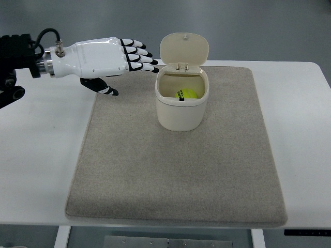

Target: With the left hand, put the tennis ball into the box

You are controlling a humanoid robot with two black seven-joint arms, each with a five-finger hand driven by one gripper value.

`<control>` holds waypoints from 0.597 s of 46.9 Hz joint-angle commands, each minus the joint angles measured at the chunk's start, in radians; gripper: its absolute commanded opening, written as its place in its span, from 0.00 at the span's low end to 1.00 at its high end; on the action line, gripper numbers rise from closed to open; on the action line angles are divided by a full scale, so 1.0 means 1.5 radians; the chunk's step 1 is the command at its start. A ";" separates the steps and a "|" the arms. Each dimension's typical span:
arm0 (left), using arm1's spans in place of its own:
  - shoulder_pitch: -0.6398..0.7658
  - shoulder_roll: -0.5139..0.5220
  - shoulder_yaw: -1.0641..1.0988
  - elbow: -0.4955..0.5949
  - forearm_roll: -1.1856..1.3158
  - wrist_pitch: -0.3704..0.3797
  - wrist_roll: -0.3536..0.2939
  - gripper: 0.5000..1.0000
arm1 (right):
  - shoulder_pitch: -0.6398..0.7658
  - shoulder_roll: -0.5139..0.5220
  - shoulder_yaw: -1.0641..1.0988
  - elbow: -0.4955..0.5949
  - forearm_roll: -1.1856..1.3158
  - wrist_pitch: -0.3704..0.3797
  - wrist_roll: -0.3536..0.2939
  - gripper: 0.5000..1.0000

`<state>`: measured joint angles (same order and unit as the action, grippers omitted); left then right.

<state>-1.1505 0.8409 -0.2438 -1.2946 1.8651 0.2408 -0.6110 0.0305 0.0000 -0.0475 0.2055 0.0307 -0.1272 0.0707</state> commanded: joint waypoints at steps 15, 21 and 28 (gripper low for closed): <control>0.066 0.039 -0.001 0.060 -0.312 0.000 0.000 0.98 | 0.000 0.000 0.000 0.000 0.000 0.000 0.000 0.80; 0.075 0.038 0.000 0.067 -0.416 0.000 0.000 0.98 | 0.000 0.000 0.000 0.000 0.000 0.000 0.000 0.81; 0.102 0.036 -0.001 0.093 -0.453 0.001 0.000 0.99 | 0.000 0.000 0.000 0.000 0.000 0.000 0.000 0.80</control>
<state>-1.0147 0.8949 -0.2448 -1.1699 1.2114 0.2412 -0.6108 0.0307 0.0000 -0.0475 0.2056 0.0307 -0.1272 0.0705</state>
